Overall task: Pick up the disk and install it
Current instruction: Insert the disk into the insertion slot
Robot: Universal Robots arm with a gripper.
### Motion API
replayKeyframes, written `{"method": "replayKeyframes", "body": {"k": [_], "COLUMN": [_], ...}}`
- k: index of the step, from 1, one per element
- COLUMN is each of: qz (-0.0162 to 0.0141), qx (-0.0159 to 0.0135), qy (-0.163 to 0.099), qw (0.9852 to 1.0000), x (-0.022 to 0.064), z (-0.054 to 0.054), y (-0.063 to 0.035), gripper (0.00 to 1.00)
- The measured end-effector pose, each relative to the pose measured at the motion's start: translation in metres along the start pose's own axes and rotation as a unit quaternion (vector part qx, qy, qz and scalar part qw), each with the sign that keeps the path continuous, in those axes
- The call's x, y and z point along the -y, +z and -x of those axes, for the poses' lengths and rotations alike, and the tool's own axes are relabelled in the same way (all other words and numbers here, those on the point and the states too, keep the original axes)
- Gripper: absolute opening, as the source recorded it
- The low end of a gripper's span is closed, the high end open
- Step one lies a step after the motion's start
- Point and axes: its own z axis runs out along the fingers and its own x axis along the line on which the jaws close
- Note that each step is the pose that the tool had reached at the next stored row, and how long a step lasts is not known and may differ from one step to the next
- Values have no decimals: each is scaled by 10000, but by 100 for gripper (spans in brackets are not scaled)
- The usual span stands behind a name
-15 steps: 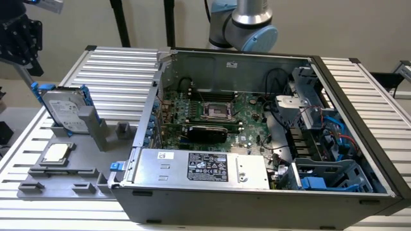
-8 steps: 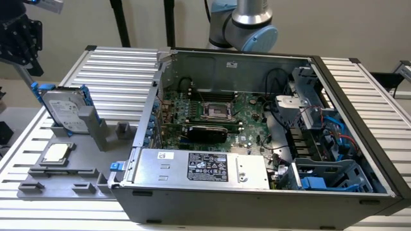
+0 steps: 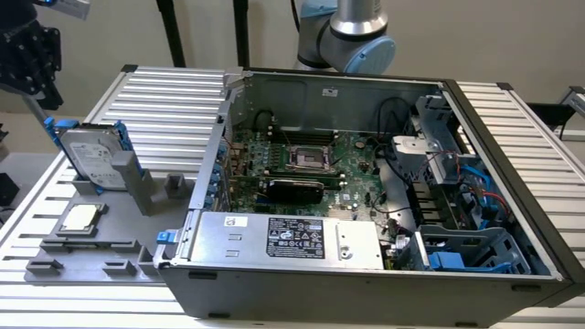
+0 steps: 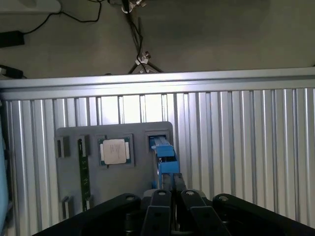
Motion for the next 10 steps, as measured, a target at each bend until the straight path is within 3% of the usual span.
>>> {"method": "replayKeyframes", "body": {"k": [3,4,5,6,8,10], "qz": [1,1,1,0,0,0], "qx": [0,-1,0,0,0,0], "qy": [0,0,0,0,0,0], "qw": [10000,10000,10000,10000,10000,10000], "x": [0,0,0,1,2,6], "z": [0,0,0,0,0,-1], "y": [0,0,2,6,19,48], "gripper": [30,30,42,42,53,53]}}
